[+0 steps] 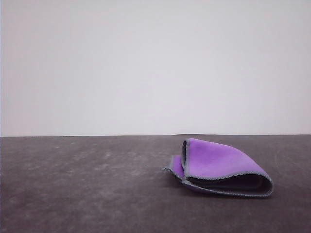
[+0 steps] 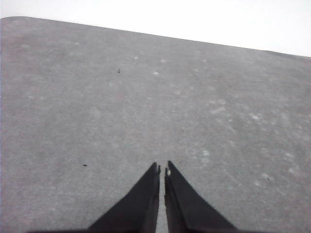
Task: Fold clothes
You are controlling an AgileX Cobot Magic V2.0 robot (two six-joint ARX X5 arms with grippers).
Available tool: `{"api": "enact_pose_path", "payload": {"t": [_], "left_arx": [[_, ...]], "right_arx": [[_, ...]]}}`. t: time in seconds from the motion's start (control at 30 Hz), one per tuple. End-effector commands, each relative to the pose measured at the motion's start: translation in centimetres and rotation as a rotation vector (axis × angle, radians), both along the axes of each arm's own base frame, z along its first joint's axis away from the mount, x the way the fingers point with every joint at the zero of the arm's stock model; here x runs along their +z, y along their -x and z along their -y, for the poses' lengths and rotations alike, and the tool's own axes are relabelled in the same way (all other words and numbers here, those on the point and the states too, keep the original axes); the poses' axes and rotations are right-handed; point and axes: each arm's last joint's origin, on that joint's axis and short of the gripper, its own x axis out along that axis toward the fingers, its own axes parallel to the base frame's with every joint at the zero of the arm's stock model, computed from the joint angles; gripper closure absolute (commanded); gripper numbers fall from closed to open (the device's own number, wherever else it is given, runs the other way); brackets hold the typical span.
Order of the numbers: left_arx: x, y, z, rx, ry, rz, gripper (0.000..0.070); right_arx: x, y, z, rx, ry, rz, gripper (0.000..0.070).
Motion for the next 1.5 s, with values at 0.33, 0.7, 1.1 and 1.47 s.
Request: {"api": "enact_pose_path", "payload": {"t": [0.33, 0.7, 1.1, 1.47], "left_arx": [[-0.6, 0.0, 0.0, 0.008, 0.004, -0.043, 0.0696], [-0.6, 0.0, 0.0, 0.008, 0.004, -0.043, 0.0696], [-0.6, 0.0, 0.0, 0.008, 0.004, -0.043, 0.0696], [-0.6, 0.0, 0.0, 0.008, 0.004, -0.043, 0.0696]], "right_arx": [[-1.5, 0.0, 0.1, -0.052, -0.064, 0.04, 0.0697], [-1.9, -0.4, 0.2, -0.084, -0.064, 0.099, 0.0697], [-1.9, -0.4, 0.3, -0.122, -0.123, 0.093, 0.0697], [-1.6, -0.4, 0.3, -0.128, -0.16, 0.113, 0.0697]]}}
